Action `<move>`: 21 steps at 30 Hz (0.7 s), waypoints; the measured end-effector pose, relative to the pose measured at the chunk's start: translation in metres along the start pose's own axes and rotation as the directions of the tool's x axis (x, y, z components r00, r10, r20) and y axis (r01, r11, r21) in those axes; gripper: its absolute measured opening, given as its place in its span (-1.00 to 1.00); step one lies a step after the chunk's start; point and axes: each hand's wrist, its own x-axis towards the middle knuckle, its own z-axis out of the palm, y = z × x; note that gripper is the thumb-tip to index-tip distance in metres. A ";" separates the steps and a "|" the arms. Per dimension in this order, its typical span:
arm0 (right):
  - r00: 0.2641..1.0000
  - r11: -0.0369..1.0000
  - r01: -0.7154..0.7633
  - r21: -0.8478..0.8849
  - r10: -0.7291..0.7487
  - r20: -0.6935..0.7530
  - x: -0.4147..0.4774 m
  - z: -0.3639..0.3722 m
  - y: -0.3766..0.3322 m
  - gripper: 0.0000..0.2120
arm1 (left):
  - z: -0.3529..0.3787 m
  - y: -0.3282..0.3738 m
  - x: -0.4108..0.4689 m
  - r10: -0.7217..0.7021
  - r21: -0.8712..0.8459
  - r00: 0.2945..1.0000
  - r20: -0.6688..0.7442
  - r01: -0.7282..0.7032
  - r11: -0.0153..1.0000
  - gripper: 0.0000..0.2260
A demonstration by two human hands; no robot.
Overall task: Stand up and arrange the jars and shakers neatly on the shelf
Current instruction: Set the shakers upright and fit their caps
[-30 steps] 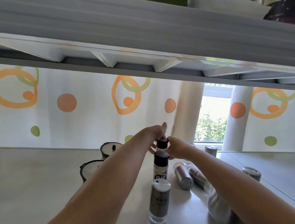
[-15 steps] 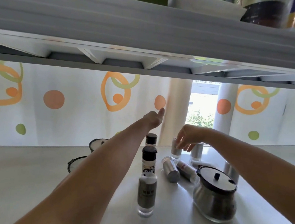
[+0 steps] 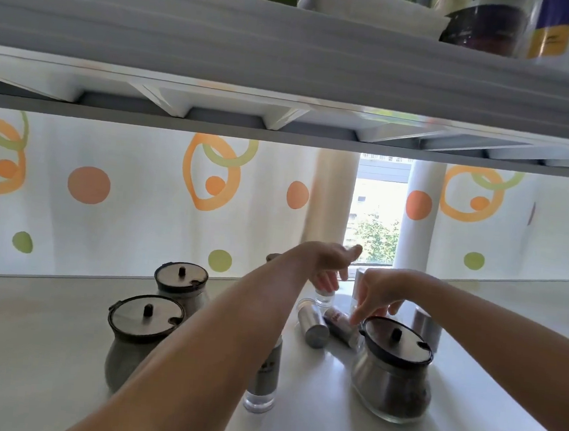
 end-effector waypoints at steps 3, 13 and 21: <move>1.000 1.000 -0.003 0.007 0.003 -0.009 0.005 0.007 0.003 -0.48 | 0.006 -0.001 0.004 -0.070 0.082 0.997 0.034 0.067 0.994 -0.27; 0.999 0.998 0.038 -0.052 -0.038 -0.007 0.013 0.015 0.007 -0.50 | 0.011 -0.004 0.019 -0.136 0.147 0.983 0.122 0.118 0.982 -0.24; 0.996 0.990 0.077 -0.122 -0.082 -0.035 0.009 0.016 0.003 -0.42 | 0.009 -0.008 0.023 -0.086 0.057 0.989 0.119 0.080 0.995 -0.26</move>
